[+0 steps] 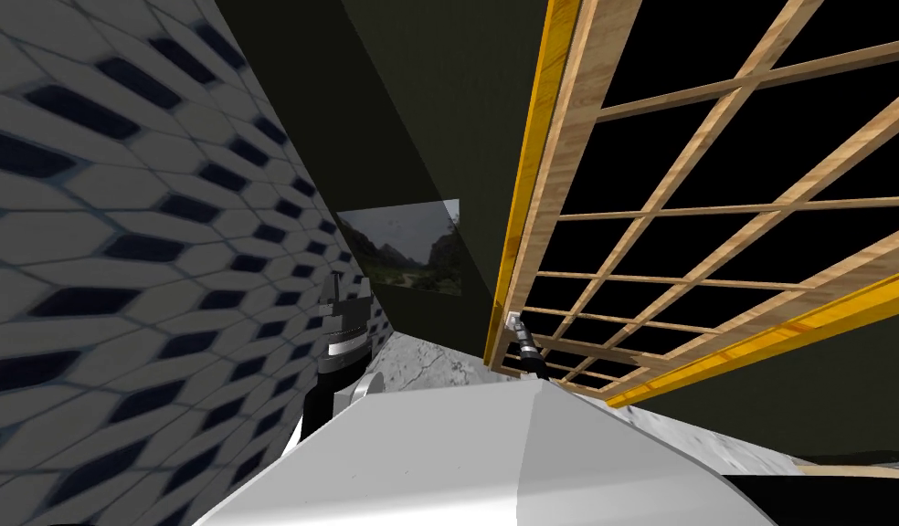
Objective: Pull the door open
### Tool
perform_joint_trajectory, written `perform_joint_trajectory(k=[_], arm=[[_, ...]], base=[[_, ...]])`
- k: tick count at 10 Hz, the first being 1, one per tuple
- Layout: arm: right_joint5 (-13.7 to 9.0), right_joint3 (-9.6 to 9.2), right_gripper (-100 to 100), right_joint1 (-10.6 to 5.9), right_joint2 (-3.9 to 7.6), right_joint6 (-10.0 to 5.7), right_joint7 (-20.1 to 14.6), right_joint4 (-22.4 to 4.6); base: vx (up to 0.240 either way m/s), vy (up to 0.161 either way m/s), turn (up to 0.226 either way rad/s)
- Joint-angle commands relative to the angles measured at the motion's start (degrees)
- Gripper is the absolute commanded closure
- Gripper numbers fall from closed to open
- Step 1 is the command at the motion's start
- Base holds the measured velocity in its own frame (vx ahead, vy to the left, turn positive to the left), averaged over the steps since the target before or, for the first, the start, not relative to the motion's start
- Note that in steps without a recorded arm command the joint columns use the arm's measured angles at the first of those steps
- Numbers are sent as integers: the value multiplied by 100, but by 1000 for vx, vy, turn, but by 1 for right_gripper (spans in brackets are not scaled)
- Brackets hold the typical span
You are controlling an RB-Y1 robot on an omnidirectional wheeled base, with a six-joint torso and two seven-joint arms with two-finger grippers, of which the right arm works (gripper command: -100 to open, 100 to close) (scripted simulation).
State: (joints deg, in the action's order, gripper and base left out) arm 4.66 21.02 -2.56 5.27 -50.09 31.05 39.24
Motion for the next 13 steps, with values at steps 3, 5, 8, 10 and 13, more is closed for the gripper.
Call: perform_joint_trajectory(k=[3,5,8,10,13], arm=[[-180,-178,100,11,-91,27,-529,23],[-295,-205,100,29,-69,26,-763,31],[-523,-260,100,63,-25,23,-1158,47],[-523,-260,100,63,-25,23,-1265,47],[-752,-315,100,97,20,20,-1739,63]], base=[[-35,-1,61],[-33,-11,60],[-43,-8,65],[-22,-9,39],[-44,-7,92]])
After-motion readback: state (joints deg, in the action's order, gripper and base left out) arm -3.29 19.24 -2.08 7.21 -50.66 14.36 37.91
